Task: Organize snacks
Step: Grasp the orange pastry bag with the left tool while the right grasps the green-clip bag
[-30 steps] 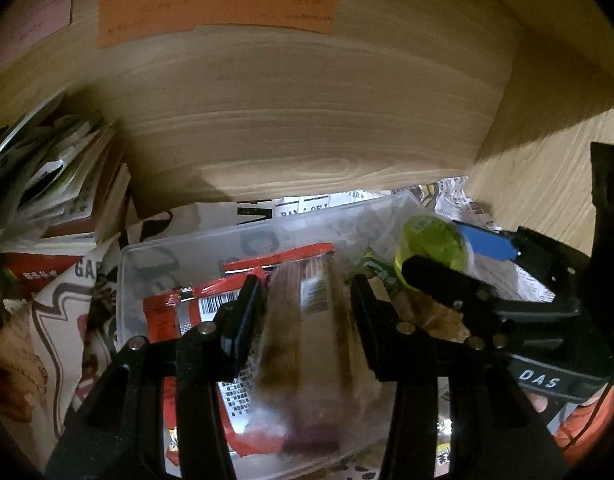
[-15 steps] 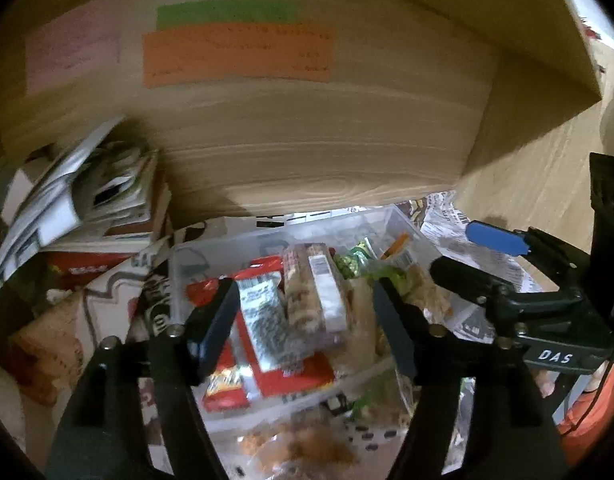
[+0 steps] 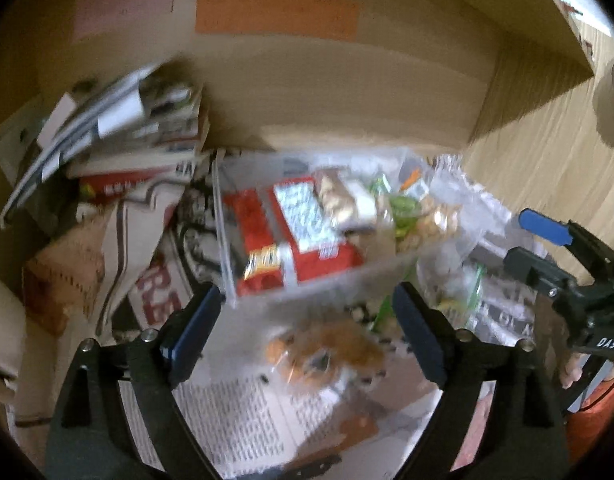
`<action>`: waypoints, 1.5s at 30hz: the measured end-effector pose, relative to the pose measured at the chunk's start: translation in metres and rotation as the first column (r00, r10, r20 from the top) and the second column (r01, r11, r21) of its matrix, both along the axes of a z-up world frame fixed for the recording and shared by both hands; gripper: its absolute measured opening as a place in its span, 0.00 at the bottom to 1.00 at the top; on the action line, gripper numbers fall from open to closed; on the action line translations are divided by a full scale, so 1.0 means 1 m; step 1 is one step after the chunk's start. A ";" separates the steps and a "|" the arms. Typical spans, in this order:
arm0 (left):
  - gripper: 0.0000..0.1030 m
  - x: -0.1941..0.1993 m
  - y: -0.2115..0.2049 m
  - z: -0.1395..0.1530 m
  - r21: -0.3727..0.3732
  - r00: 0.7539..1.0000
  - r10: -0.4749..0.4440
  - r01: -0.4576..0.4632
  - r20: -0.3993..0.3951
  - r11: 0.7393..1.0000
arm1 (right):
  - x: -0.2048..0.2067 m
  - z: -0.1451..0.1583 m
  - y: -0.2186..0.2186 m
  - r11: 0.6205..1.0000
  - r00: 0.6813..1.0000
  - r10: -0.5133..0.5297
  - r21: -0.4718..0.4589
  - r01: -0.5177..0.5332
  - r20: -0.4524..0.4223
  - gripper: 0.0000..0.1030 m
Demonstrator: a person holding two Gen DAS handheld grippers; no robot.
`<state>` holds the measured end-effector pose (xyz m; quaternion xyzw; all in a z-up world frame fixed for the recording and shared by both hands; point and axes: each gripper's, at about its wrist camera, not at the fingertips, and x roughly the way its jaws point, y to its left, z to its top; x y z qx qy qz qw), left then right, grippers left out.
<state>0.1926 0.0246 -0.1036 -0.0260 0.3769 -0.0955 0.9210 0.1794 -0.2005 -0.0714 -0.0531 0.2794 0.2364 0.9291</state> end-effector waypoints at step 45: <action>0.58 -0.035 0.004 -0.054 -0.089 0.996 -0.022 0.014 -0.089 0.996 | 0.007 -0.054 0.026 0.994 0.972 0.108 0.021 -0.106 -0.207 0.42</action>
